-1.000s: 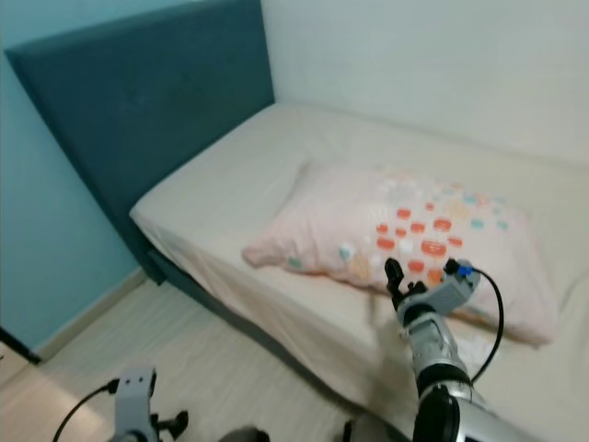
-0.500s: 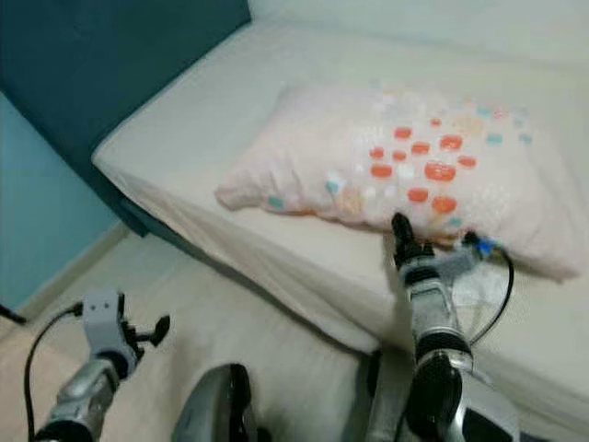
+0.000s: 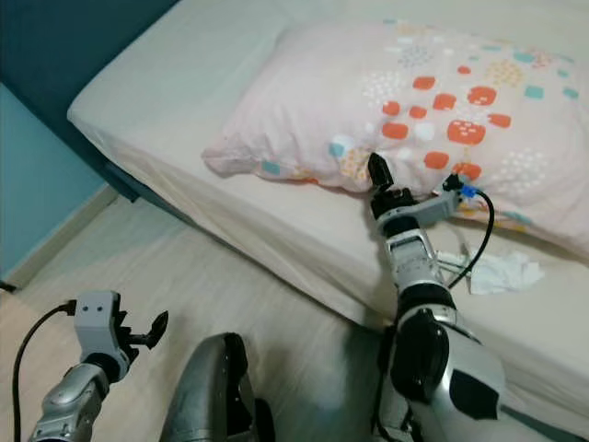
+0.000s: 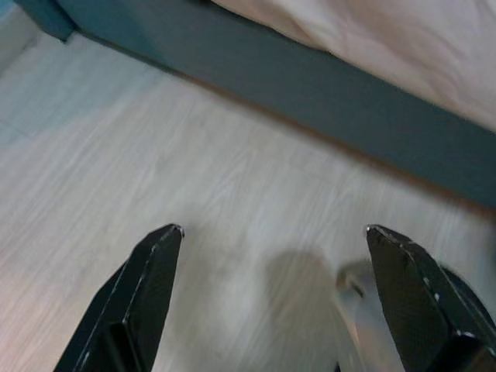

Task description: Clean up the room

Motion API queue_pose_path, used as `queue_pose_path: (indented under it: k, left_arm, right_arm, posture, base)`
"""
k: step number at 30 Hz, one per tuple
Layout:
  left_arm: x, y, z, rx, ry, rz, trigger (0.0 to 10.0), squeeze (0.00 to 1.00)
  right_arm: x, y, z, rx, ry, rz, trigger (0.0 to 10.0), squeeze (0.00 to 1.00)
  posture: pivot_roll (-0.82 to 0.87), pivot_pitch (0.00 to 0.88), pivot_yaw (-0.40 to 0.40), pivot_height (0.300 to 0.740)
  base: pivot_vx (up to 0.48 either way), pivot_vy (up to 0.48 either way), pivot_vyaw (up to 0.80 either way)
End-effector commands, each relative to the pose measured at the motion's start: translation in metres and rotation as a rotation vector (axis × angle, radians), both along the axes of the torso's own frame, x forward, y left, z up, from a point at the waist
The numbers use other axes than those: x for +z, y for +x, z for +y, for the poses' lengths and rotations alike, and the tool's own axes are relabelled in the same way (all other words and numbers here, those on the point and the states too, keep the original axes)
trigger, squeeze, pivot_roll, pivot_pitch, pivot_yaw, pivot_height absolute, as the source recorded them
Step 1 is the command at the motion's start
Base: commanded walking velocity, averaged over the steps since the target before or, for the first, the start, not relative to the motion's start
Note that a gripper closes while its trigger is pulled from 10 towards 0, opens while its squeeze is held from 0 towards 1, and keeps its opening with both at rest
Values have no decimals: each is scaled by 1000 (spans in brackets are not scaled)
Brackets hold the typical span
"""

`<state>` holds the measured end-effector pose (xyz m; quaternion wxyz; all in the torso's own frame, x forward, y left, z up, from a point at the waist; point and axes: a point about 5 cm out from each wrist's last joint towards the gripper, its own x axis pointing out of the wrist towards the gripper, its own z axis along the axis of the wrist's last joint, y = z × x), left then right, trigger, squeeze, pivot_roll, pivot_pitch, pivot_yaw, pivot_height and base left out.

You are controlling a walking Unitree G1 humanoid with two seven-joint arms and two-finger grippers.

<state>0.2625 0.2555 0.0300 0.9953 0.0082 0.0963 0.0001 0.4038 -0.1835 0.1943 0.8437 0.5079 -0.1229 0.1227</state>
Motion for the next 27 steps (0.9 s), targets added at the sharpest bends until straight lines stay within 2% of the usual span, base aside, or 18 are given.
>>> queue_pose_path:
  k: [1, 3, 4, 5, 7, 8, 9, 10, 11, 18, 20, 26, 27]
  left_arm:
    - [-5, -10, 9, 5, 23, 43, 10000, 0]
    - [-5, -11, 10, 1, 27, 45, 10000, 0]
    - [-5, -11, 10, 1, 27, 45, 10000, 0]
    - [-4, -13, 10, -1, 29, 45, 10000, 0]
    - [-4, -14, 10, -2, 30, 45, 10000, 0]
    - [-4, -14, 10, -3, 30, 44, 10000, 0]
    - [-3, -14, 9, -5, 30, 43, 10000, 0]
    - [-3, -14, 9, -6, 30, 42, 10000, 0]
    - [-2, -13, 8, -10, 28, 40, 10000, 0]
    - [-1, -12, 3, -32, 32, 37, 10000, 0]
    - [-1, -12, 3, -32, 32, 37, 10000, 0]
    - [0, -10, 4, -21, 25, 38, 10000, 0]
    - [0, -9, 4, -14, 20, 38, 10000, 0]
  right_arm:
    - [3, 2, 2, -10, 10, 12, 10000, 0]
    - [16, 5, -3, -49, 23, -8, 10000, 0]
    - [16, 5, -3, -49, 23, -8, 10000, 0]
    - [31, 8, -9, -89, 45, -34, 10000, 0]
    - [36, 9, -11, -103, 55, -41, 10000, 0]
    - [49, 10, -17, -130, 77, -70, 10000, 0]
    - [55, 11, -20, -146, 83, -79, 2941, 0]
    - [58, 11, -22, -157, 87, -84, 2941, 0]
    - [61, 11, -25, -174, 101, -86, 0, 0]
    - [76, 10, -41, -231, 131, -109, 0, 0]
    - [76, 10, -41, -231, 131, -109, 0, 0]
    - [79, 9, -50, -252, 76, -90, 0, 0]
    - [81, 9, -50, -253, 12, -83, 0, 0]
  posture:
    - [175, 417, 123, 500]
    - [188, 416, 124, 500]
    - [188, 416, 124, 500]
    - [192, 415, 122, 500]
    - [192, 415, 122, 500]
    - [197, 415, 120, 500]
    - [197, 415, 119, 500]
    - [197, 415, 119, 500]
    - [196, 416, 118, 500]
    - [190, 407, 113, 500]
    - [190, 407, 113, 500]
    - [174, 383, 101, 500]
    - [171, 376, 100, 500]
  base:
    - [0, 0, 0]
    - [0, 0, 0]
    - [0, 0, 0]
    - [0, 0, 0]
    - [0, 0, 0]
    - [0, 0, 0]
    - [0, 0, 0]
    - [0, 0, 0]
    - [0, 0, 0]
    - [0, 0, 0]
    - [0, 0, 0]
    - [0, 0, 0]
    - [0, 0, 0]
